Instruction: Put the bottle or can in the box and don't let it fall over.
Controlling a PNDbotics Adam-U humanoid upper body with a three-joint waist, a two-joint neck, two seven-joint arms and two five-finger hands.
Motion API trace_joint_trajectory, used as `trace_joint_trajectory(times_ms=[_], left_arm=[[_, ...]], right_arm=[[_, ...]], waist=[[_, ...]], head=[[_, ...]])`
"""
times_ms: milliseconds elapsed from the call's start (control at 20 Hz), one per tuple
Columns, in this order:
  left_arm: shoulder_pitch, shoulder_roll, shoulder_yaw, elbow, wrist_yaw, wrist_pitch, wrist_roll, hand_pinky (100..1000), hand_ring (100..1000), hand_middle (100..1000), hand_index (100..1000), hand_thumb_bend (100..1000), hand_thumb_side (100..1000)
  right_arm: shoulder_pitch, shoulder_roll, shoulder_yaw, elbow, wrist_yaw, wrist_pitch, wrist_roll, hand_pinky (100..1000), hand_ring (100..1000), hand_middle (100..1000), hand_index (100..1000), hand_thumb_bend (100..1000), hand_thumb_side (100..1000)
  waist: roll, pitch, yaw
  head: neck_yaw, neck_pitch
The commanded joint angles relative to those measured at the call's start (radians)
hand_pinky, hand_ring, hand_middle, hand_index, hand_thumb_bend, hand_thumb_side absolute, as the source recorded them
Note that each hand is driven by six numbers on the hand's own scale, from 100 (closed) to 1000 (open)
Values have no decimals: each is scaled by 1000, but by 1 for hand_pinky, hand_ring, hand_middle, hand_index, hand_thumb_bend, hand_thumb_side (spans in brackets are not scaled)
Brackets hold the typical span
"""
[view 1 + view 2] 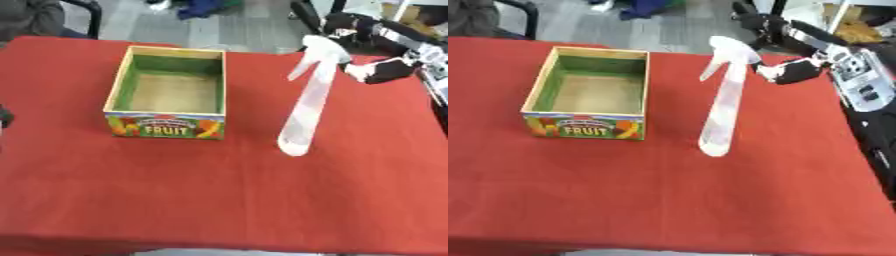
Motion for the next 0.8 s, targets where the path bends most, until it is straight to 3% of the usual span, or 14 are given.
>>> trace_joint_trajectory(times_ms=[50, 800], left_arm=[[-14, 15, -3, -17, 6, -3, -5, 709, 618, 525, 723, 294, 661], [-22, 21, -5, -20, 5, -3, -10, 710, 619, 526, 723, 294, 661]], right_arm=[[-21, -19, -20, 4, 6, -59, 55, 812, 1000, 1000, 932, 100, 229], [-15, -10, -34, 32, 18, -55, 41, 797, 1000, 1000, 870, 100, 231]], waist=[[2, -8, 7], [-5, -1, 34]], head=[[-9, 6], [-18, 5]])
